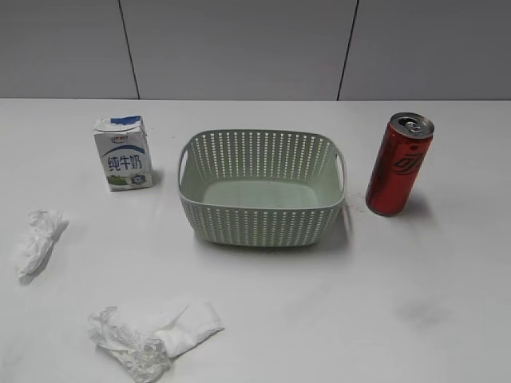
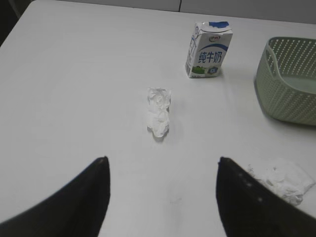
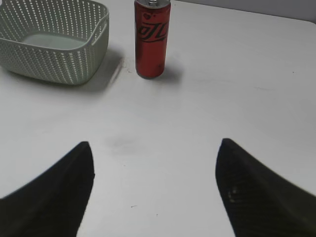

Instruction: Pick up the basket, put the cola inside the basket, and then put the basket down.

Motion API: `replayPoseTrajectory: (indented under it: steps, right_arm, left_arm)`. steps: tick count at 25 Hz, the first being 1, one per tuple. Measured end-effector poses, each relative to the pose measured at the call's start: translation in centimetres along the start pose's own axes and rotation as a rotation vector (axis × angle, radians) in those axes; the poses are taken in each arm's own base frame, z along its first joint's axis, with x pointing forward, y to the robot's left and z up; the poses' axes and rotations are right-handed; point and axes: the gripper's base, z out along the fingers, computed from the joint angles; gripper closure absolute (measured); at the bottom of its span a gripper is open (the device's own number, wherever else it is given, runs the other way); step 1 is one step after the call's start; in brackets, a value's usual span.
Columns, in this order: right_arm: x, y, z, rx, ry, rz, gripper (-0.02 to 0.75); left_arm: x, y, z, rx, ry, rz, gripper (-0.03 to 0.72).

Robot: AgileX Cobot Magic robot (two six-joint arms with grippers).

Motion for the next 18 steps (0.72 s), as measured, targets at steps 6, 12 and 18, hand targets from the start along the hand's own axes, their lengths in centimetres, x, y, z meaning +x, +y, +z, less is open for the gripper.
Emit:
replayPoseTrajectory:
  steps: [6, 12, 18]
  right_arm:
    - [0.0, 0.0, 0.0, 0.0, 0.0, 0.0, 0.155]
    - [0.0, 0.0, 0.0, 0.0, 0.0, 0.0, 0.155]
    - [0.0, 0.0, 0.0, 0.0, 0.0, 0.0, 0.155]
  left_arm:
    - [0.0, 0.0, 0.0, 0.0, 0.0, 0.0, 0.177]
    - [0.0, 0.0, 0.0, 0.0, 0.0, 0.0, 0.178]
    - [0.0, 0.0, 0.0, 0.0, 0.0, 0.0, 0.178]
